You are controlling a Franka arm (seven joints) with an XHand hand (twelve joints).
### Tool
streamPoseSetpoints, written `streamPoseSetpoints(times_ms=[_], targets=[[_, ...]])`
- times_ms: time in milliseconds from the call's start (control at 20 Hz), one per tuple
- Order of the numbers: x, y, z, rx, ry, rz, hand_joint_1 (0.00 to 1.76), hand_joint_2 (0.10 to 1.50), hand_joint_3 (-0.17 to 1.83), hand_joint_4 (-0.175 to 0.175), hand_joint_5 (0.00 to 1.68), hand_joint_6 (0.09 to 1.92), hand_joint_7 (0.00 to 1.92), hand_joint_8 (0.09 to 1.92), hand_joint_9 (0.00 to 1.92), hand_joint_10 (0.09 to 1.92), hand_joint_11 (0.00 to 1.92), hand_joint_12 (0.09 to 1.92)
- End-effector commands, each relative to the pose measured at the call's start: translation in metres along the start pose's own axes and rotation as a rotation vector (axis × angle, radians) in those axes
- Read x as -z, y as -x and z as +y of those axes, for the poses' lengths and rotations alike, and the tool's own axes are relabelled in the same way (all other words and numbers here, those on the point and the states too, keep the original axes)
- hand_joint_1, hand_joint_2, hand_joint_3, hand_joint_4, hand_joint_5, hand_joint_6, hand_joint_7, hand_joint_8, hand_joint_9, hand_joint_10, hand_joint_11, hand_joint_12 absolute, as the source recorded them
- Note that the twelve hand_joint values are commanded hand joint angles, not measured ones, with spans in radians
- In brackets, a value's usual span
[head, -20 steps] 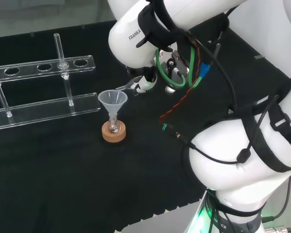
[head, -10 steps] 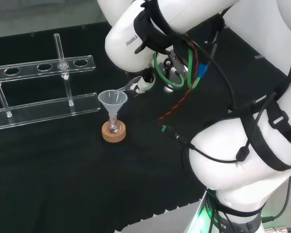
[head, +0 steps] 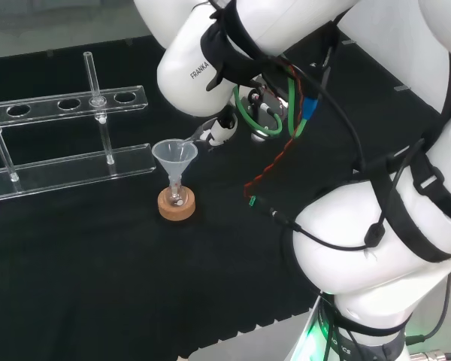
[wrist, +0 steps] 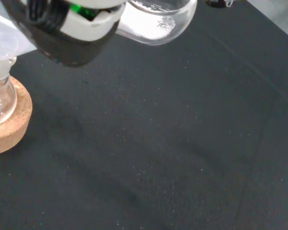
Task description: Pour all the NaCl from the weighing funnel into the round-bottom flask.
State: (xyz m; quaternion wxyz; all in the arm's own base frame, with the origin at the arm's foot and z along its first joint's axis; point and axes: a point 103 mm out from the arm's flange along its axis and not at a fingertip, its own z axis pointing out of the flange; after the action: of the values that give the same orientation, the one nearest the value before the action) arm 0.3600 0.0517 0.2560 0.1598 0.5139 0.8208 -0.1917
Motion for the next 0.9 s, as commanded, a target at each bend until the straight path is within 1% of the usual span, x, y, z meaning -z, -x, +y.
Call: streamPoseSetpoints(times_ms=[50, 150, 200, 250, 400, 500, 650, 900], targets=[[0.002, -0.001, 0.002, 0.016, -0.006, -0.047, 1.13, 0.72, 0.45, 0.175, 1.41, 0.33, 1.71, 0.09, 1.29, 0.16, 0.12, 1.50], [0.004, -0.002, 0.003, 0.021, -0.009, -0.071, 1.13, 0.72, 0.45, 0.175, 1.41, 0.33, 1.71, 0.09, 1.29, 0.16, 0.10, 1.50], [0.004, -0.001, 0.002, 0.034, 0.013, -0.062, 1.13, 0.72, 0.45, 0.175, 1.40, 0.33, 1.71, 0.09, 1.29, 0.16, 0.09, 1.50], [0.005, 0.000, 0.001, 0.045, 0.025, -0.069, 1.13, 0.72, 0.45, 0.175, 1.40, 0.33, 1.71, 0.09, 1.29, 0.16, 0.08, 1.51], [0.006, 0.004, 0.002, 0.034, 0.006, -0.083, 1.13, 0.72, 0.45, 0.175, 1.40, 0.34, 1.71, 0.09, 1.29, 0.15, 0.01, 1.50], [0.007, 0.005, 0.002, 0.022, 0.005, -0.082, 1.13, 0.73, 0.45, 0.175, 1.40, 0.35, 1.71, 0.09, 1.29, 0.14, 0.00, 1.48], [0.007, 0.006, 0.004, 0.018, 0.007, -0.088, 1.12, 0.73, 0.45, 0.175, 1.39, 0.35, 1.71, 0.09, 1.29, 0.14, 0.00, 1.47], [0.009, 0.011, 0.006, 0.030, 0.015, -0.094, 1.12, 0.73, 0.45, 0.175, 1.39, 0.35, 1.70, 0.09, 1.28, 0.14, 0.00, 1.47]])
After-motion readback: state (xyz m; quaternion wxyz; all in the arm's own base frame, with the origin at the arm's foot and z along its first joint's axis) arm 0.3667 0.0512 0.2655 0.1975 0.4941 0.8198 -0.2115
